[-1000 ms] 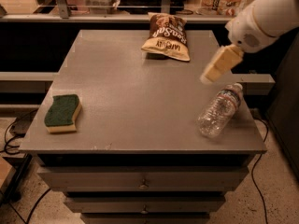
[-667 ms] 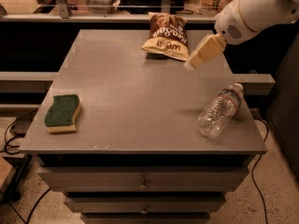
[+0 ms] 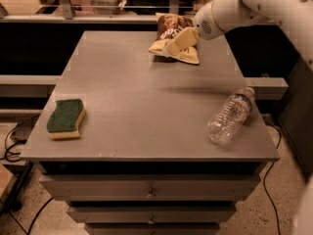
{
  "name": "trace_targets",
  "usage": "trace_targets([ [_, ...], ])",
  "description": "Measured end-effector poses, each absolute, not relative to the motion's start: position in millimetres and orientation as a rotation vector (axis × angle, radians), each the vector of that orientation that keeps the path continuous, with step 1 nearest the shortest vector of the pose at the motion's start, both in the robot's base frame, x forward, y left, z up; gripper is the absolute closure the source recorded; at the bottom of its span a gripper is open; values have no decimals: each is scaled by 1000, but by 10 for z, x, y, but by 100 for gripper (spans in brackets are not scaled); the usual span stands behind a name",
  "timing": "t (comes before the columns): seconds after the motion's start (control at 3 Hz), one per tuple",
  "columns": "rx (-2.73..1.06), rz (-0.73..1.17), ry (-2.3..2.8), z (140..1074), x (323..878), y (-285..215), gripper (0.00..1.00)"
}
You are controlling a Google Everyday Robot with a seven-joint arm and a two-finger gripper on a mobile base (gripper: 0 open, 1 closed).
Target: Pick brown chip bag
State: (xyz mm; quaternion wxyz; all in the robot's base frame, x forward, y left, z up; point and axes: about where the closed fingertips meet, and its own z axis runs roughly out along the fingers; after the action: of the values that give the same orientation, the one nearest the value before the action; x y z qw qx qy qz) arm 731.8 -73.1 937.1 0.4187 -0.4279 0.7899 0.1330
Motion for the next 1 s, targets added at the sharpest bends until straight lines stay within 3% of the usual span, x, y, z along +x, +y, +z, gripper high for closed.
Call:
trace_targets([
  [1.0,-855,481,2011,8903,8220,-636,0],
])
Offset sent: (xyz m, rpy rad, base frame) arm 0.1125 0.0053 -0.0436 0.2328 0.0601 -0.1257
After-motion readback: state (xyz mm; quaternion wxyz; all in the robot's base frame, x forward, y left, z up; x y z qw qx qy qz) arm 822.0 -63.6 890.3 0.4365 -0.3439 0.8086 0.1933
